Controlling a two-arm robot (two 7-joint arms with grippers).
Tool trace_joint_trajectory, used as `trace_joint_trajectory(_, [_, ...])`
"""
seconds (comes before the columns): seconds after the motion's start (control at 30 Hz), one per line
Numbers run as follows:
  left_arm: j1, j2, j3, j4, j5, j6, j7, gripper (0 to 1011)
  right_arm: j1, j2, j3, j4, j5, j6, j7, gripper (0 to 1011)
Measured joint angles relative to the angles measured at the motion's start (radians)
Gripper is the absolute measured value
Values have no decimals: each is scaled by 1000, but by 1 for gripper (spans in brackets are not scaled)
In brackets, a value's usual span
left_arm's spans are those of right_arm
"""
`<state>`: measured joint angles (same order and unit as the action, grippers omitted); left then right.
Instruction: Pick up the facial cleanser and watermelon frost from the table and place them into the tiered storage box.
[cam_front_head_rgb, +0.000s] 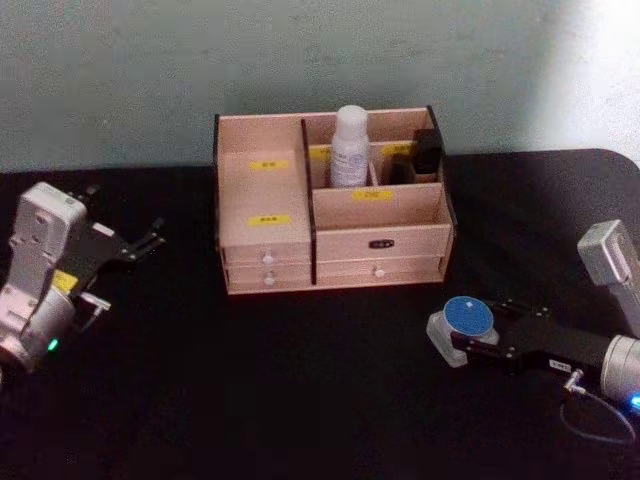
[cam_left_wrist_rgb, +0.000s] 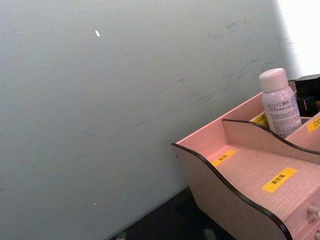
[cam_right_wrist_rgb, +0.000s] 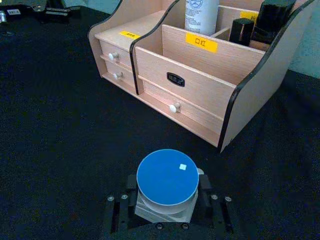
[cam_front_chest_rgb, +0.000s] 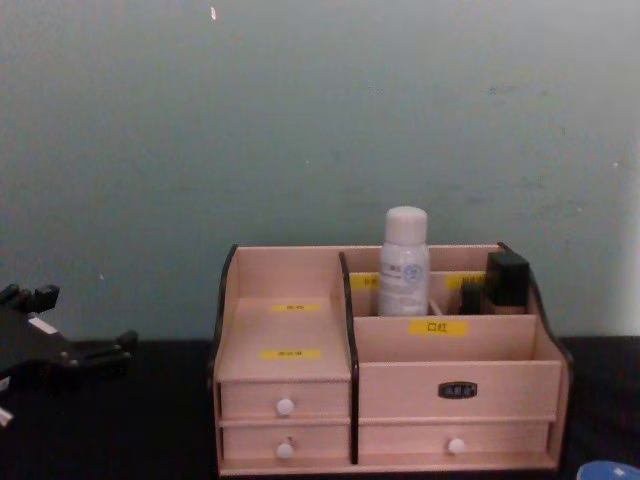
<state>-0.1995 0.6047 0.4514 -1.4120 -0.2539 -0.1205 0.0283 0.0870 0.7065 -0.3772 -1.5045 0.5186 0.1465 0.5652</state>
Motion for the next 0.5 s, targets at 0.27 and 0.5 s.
trace_joint_trajectory(0.27, [0,0,0,0,0,0,0,1001,0,0,0,0,0,0,0,719])
trace_joint_trajectory(0.5, [0,0,0,0,0,0,0,1001,0,0,0,0,0,0,0,719])
